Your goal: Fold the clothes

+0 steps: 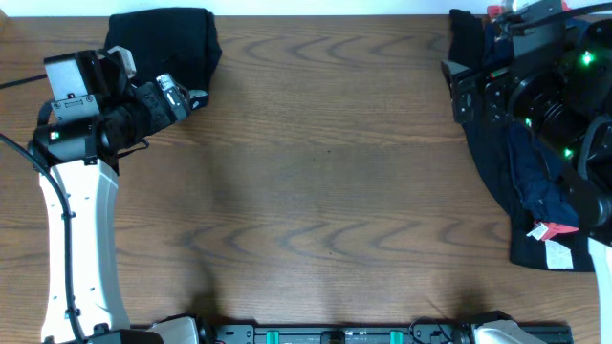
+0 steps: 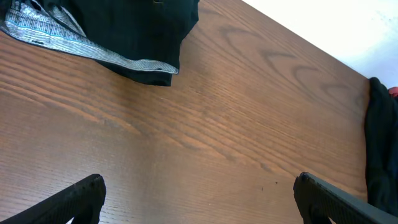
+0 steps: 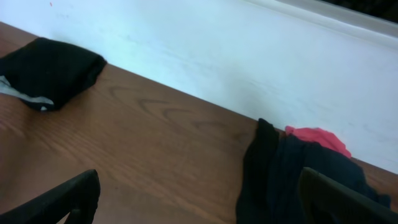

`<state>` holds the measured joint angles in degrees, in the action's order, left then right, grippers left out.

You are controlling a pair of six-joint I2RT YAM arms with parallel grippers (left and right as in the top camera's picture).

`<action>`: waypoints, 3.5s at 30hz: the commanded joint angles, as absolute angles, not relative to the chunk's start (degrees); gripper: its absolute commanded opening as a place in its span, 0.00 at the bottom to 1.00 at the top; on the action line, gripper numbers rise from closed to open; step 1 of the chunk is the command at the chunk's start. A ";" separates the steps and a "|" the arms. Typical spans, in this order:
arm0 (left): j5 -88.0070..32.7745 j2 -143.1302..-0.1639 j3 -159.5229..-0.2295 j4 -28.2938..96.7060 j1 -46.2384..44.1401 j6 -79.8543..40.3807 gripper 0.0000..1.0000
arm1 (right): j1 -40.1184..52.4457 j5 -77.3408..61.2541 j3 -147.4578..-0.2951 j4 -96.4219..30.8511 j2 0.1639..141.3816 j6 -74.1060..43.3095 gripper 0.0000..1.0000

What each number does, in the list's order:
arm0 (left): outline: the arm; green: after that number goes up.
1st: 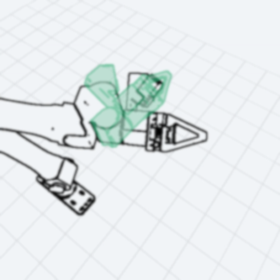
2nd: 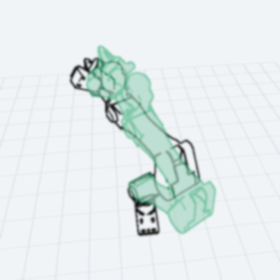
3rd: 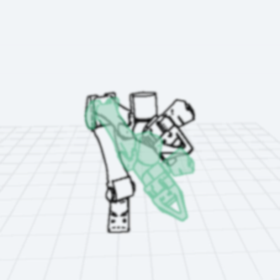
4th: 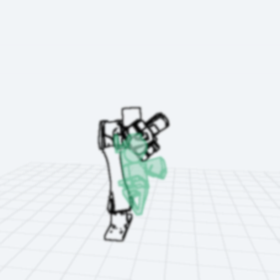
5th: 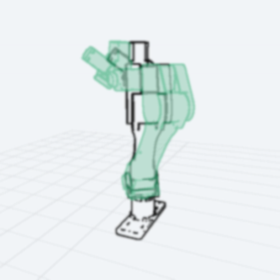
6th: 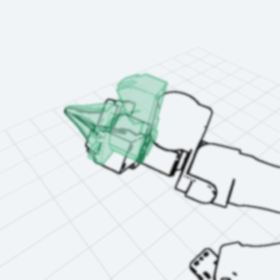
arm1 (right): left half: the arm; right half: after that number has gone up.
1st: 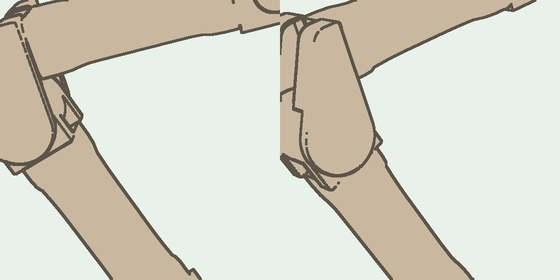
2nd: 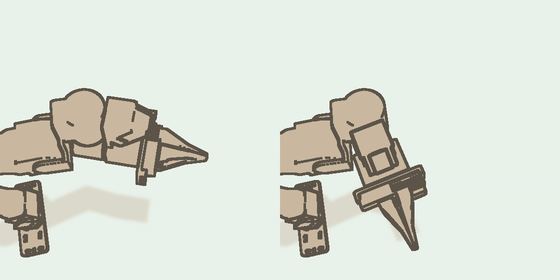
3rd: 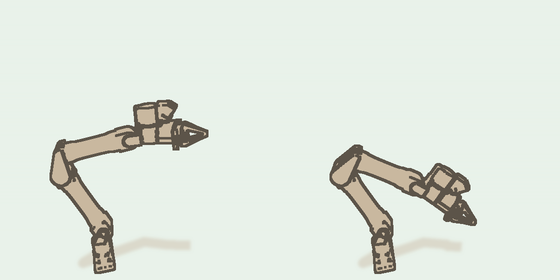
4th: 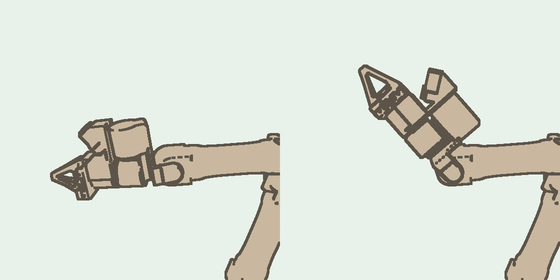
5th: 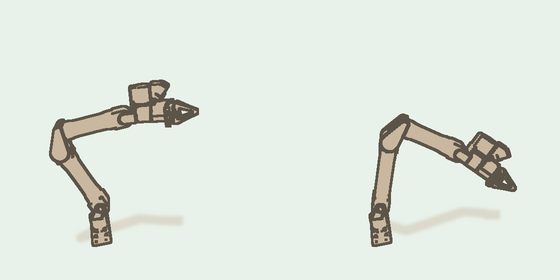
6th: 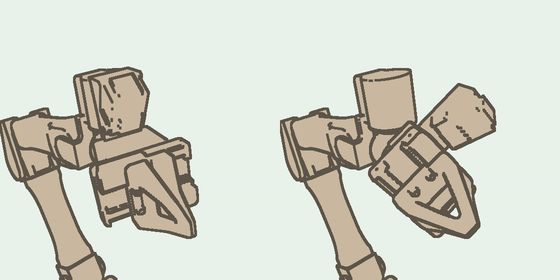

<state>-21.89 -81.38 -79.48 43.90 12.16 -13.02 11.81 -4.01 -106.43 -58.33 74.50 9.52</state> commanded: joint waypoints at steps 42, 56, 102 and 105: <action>-21.41 -81.60 -79.68 44.14 12.14 -11.84 0.98 | 6.52 -6.02 -10.63 14.61 26.87 2.31 0.99; -21.41 -81.60 -79.68 44.14 12.14 -11.84 0.98 | 5.96 -2.09 -0.32 8.97 11.18 0.69 0.99; -21.41 -80.64 -79.57 44.34 12.14 -11.84 0.98 | 5.96 -0.84 -0.32 -4.25 0.49 0.71 0.99; -18.61 -78.28 -79.24 44.07 12.19 -11.18 0.98 | 5.96 -0.84 -0.32 -4.25 0.49 0.71 0.99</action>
<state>-21.21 -81.03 -79.46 44.03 12.16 -12.82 6.66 -1.45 -0.40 -3.90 0.84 1.65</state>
